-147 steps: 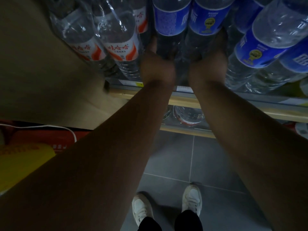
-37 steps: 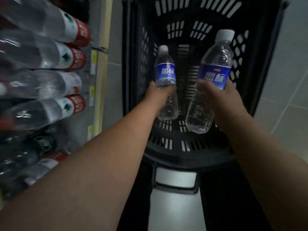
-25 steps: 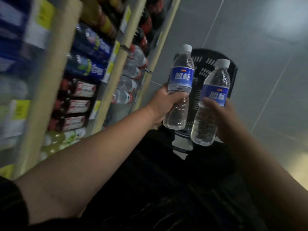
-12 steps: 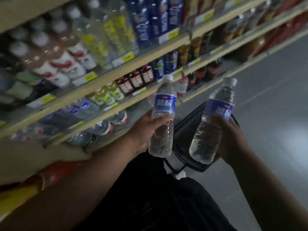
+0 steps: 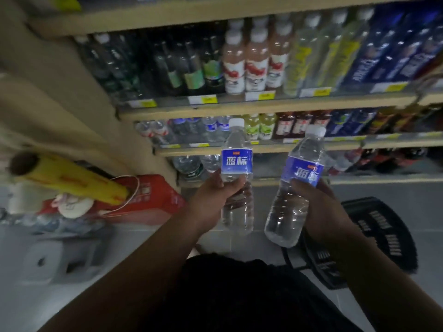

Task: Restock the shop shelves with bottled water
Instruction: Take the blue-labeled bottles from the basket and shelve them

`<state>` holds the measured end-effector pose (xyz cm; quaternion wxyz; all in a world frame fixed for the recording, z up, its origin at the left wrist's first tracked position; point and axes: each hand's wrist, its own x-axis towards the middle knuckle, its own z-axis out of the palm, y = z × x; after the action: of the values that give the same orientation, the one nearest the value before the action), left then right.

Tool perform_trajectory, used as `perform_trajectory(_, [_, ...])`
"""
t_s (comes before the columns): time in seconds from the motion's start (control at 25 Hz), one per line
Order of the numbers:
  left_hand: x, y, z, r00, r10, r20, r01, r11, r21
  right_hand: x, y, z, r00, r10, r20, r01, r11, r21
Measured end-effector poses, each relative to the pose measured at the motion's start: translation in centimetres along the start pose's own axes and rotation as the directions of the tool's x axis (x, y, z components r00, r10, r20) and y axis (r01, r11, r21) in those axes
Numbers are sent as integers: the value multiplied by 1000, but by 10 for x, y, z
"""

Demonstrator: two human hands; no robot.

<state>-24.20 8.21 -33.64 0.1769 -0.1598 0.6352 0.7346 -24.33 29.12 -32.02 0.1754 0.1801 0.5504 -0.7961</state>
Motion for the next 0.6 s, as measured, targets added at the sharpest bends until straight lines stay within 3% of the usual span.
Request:
perform_trajectory(0.24, [-23, 6, -134, 997, 16, -79, -18, 1000, -24, 30, 54, 137, 995, -62, 79, 75, 981, -180])
perform_trajectory(0.6, [7, -15, -257, 986, -39, -161, 22, 994, -105, 92, 129, 246, 994, -19, 110, 39, 982, -185])
